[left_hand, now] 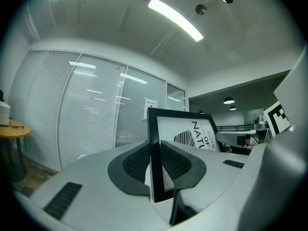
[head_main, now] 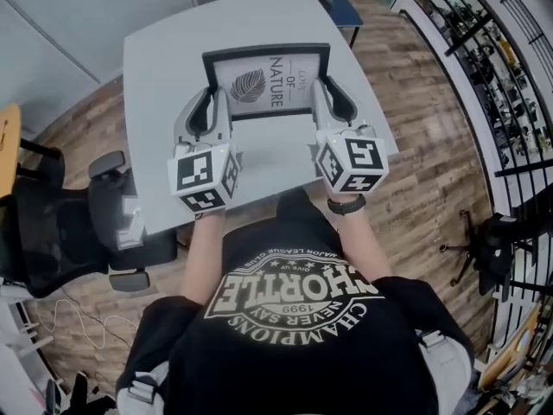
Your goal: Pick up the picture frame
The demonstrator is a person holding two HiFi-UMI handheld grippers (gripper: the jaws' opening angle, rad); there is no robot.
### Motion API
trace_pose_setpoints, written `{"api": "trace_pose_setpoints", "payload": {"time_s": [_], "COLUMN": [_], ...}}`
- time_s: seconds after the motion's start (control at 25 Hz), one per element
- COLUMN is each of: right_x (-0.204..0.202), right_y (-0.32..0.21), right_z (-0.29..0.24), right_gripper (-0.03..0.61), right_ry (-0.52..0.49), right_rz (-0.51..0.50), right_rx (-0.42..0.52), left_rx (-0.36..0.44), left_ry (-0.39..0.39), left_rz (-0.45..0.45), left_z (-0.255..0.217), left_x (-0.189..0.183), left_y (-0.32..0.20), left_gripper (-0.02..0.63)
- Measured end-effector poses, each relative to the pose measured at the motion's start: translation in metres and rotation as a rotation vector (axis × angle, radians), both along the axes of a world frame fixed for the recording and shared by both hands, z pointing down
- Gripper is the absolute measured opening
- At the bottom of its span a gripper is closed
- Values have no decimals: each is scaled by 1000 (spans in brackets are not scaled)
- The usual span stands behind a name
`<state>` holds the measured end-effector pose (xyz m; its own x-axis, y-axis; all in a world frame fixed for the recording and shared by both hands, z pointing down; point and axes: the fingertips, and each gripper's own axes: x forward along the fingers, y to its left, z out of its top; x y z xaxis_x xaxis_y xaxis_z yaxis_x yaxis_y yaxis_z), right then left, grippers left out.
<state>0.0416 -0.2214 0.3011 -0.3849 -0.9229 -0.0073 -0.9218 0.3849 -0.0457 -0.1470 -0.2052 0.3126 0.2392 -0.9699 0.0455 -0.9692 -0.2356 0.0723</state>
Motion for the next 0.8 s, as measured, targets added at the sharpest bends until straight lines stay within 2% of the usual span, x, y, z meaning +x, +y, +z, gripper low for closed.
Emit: {"api": "trace_pose_setpoints", "payload": {"time_s": [0.4,0.8], "right_x": [0,-5], "right_y": [2,-6], "right_z": [-7,12], "right_gripper": [64,64], "right_ry": [12,25], "right_rz": [16,16], "right_rx": [12,-26], "left_rx": [-16,-61], "left_ry": [13,31], "left_rz": [-2,-2], "left_z": [-1,21], "left_x": [0,-5], "left_y": [1,-9], "left_gripper": [69,69]}}
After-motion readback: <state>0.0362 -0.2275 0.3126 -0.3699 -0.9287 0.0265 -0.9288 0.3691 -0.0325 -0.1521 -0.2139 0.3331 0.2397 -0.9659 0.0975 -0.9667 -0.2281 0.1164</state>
